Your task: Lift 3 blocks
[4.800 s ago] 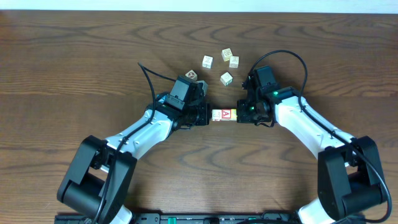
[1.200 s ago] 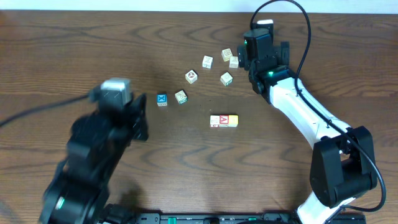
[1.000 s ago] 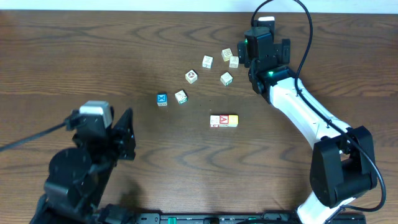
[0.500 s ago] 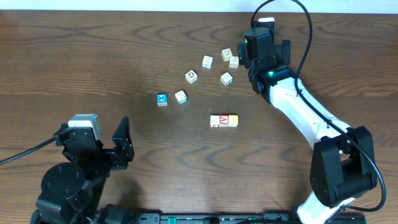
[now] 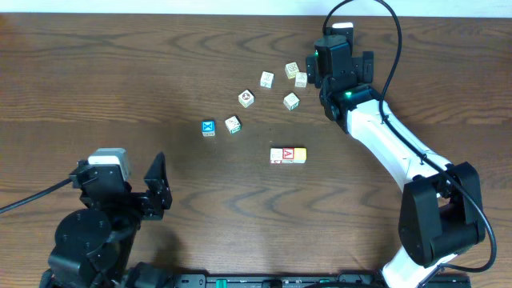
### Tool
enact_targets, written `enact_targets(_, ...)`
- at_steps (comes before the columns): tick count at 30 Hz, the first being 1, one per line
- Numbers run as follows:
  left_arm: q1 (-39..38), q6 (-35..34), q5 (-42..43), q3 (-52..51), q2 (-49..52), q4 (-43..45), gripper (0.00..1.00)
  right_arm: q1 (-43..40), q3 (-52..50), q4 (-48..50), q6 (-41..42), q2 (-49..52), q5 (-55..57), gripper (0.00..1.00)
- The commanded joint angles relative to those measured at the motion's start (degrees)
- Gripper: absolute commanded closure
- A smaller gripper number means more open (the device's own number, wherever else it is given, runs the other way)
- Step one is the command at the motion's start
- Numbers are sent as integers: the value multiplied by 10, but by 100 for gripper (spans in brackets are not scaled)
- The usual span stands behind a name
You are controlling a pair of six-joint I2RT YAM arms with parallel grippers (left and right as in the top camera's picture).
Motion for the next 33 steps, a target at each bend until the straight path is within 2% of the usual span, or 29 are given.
enact_targets(1, 2, 13, -6, 7, -5, -21, 27, -5, 7, -1, -1, -4, 9, 1)
enact_targets(3, 2, -15, 5, 7, -5, -24, 27, -5, 7, -1, -1, -4, 9, 1)
enact_targets(8, 2, -11, -23, 4, -1, 42, 27, -5, 7, -1, -1, -4, 9, 1)
enact_targets(10, 2, 20, -41, -5, 6, 96, 27, -5, 7, -1, -1, -4, 9, 1)
enact_targets(14, 2, 135, -42, -33, 28, 222, 27, -5, 7, -1, -1, -4, 9, 1)
enact_targets(19, 37, 186, 21, -73, 19, 309, 27, -5, 7, -1, -1, -4, 9, 1)
enact_targets(25, 151, 186, 125, -193, -61, 411, 27, -5, 7, -1, -1, -4, 9, 1)
enact_targets(33, 179, 173, 118, -374, -205, 427, 27, -5, 7, -1, -1, -4, 9, 1)
